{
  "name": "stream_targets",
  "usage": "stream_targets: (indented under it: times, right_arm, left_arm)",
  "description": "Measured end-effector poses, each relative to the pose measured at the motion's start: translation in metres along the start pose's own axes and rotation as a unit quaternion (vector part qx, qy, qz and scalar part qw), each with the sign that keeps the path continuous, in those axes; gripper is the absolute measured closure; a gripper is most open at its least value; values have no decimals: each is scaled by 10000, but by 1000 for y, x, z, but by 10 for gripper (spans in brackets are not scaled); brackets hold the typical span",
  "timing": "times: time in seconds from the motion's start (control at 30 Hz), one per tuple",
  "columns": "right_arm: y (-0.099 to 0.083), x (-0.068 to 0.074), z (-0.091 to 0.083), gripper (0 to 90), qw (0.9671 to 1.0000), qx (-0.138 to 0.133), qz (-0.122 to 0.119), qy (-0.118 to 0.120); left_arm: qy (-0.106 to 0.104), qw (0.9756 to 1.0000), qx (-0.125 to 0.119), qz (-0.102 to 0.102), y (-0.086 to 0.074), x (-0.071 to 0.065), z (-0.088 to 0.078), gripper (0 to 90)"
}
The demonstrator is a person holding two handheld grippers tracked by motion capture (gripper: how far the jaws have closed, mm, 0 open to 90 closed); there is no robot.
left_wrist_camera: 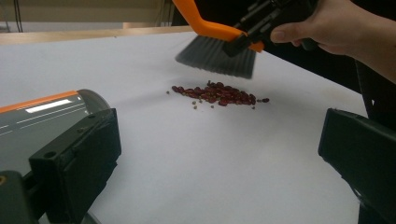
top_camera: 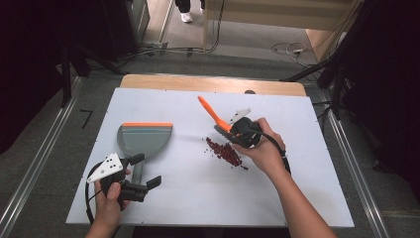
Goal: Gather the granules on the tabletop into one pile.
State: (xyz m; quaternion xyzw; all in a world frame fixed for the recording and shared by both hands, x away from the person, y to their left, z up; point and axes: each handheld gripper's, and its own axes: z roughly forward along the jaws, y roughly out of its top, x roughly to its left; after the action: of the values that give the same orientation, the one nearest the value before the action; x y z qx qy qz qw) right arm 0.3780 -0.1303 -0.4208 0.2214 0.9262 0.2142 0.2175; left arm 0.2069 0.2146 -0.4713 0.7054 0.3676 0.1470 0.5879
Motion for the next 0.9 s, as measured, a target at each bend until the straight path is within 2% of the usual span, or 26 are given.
stream_targets:
  times: [0.03, 0.07, 0.1, 0.13, 0.23, 0.3, 0.37, 0.4, 0.43, 0.47, 0.53, 0.6, 0.77, 0.83, 0.9]
  right_arm:
    - [5, -2, 3, 686, 9995, -41, -310, 21]
    - [9, -4, 6, 686, 9986, -79, -518, 24]
    - [16, -4, 11, 686, 9952, -152, -963, 99]
    - [20, -4, 16, 686, 9916, -197, -1271, 121]
    - [31, -5, 30, 686, 9844, -143, -1752, 20]
    - [32, -4, 39, 686, 9806, -268, -1942, 75]
    - [30, -2, 47, 686, 9720, -425, -2301, 201]
    - [28, 0, 51, 686, 9697, -404, -2394, 287]
    - [27, 1, 52, 686, 9659, -511, -2513, 350]
    - [26, 2, 52, 686, 9636, -615, -2572, 387]
    - [22, 5, 51, 686, 9545, -645, -2878, 441]
    - [18, 7, 48, 686, 9493, -650, -3032, 516]
    - [4, 8, 39, 686, 9402, -694, -3260, 710]
    - [-3, 9, 35, 686, 9386, -718, -3287, 763]
    - [-9, 10, 32, 686, 9389, -740, -3268, 794]
  left_arm:
    - [-6, 10000, 1, -1, 0, 0, 0, 3]
    - [3, 10000, 2, 1, 0, 0, 0, 3]
    - [4, 10000, -1, 2, 0, 0, 0, 3]
    - [6, 10000, 1, -2, 0, 1, 0, 3]
    - [8, 10000, -15, -34, -1, 2, -1, 3]
    - [14, 10000, -34, -55, -1, 3, -2, 3]
    - [15, 10000, -32, -45, -1, 4, -3, 3]
    - [13, 10000, -37, -42, -1, 4, -3, 3]
    - [13, 10000, -35, -35, -1, 4, -3, 3]
    - [9, 10000, -41, -36, -1, 4, -3, 3]
    - [10, 10000, -38, -40, -1, 4, -3, 3]
    - [14, 10000, -26, -34, -1, 4, -3, 3]
    - [6, 10000, -22, -24, -1, 2, -2, 3]
    - [3, 10000, 0, -14, -1, 1, -1, 3]
    - [7, 10000, 9, -7, -1, 1, -1, 3]
